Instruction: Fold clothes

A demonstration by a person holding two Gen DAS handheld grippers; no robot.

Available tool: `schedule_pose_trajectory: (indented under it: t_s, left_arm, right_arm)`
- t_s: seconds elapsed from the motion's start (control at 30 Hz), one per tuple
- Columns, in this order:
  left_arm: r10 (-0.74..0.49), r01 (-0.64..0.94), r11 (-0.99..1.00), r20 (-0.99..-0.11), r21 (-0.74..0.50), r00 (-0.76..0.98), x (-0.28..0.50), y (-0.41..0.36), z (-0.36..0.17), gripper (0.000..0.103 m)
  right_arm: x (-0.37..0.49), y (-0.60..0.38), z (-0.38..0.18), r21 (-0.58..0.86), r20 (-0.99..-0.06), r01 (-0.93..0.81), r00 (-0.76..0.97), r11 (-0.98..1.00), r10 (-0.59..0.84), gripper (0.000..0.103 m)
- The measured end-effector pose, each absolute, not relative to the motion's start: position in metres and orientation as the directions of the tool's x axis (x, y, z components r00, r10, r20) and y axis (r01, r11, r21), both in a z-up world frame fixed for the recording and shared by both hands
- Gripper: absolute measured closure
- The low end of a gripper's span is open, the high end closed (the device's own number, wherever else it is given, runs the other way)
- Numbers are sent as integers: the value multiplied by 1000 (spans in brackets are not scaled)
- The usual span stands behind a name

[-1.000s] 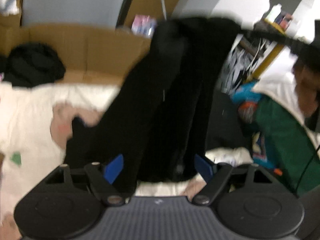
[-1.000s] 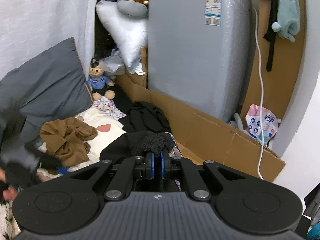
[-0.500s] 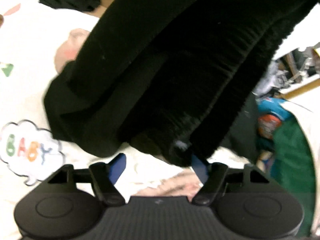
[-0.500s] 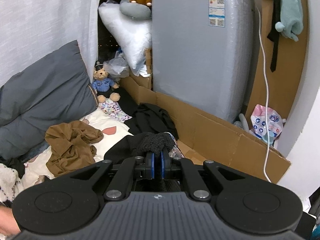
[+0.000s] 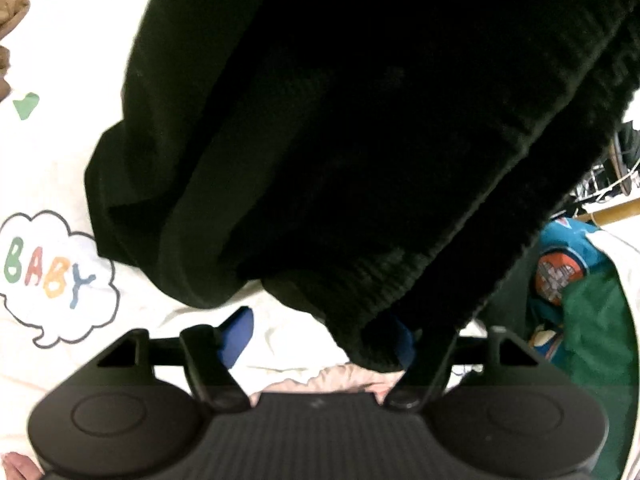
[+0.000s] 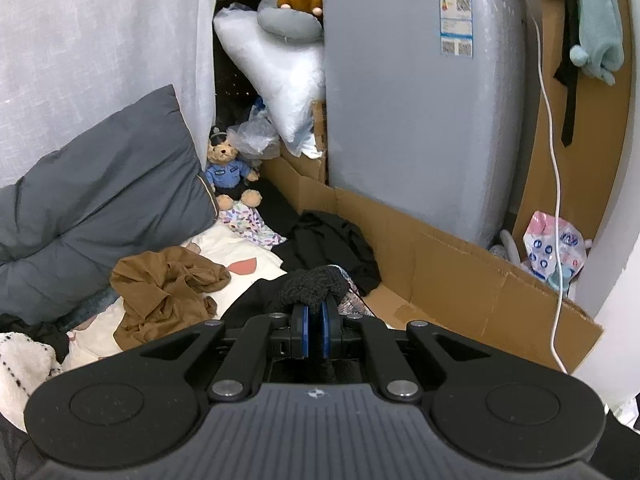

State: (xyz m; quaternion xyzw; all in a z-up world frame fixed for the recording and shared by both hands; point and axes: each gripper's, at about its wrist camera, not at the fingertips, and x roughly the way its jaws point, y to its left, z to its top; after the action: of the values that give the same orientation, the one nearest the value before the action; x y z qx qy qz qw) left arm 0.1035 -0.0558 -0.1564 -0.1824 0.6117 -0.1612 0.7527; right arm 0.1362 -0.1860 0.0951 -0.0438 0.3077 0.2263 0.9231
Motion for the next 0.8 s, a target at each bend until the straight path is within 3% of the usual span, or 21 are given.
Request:
schedule_pose_trajectory:
  t_s: [0.17, 0.33, 0.5, 0.57, 0.63, 0.7, 0.8]
  left_arm:
    - [-435, 100, 900, -888, -425, 147, 100, -64, -158, 27]
    - [-420, 108, 907, -897, -407, 139, 104, -44, -152, 43]
    - [-412, 84, 911, -894, -403, 176, 102, -19, -144, 48]
    - [-411, 71, 911, -886, -406, 213, 105, -6, -134, 56]
    - [-415, 62, 908, -874, -413, 252, 108, 5, -121, 76]
    - [-413, 78, 909, -861, -409, 297, 111, 12, -104, 86]
    - [-393, 161, 920, -836, -358, 384, 119, 20, -71, 93]
  right_arm:
    - [138, -195, 89, 53, -594, -418, 717, 907, 365, 96]
    - [142, -209, 86, 46, -599, -384, 728, 922, 333, 96]
    - [146, -232, 81, 40, -604, -322, 746, 946, 280, 96]
    - [147, -237, 80, 35, -604, -311, 750, 950, 268, 96]
    - [146, -240, 81, 32, -600, -304, 756, 952, 261, 96]
    - [144, -241, 83, 26, -594, -303, 761, 953, 259, 96]
    - [141, -245, 86, 21, -577, -302, 775, 953, 258, 96]
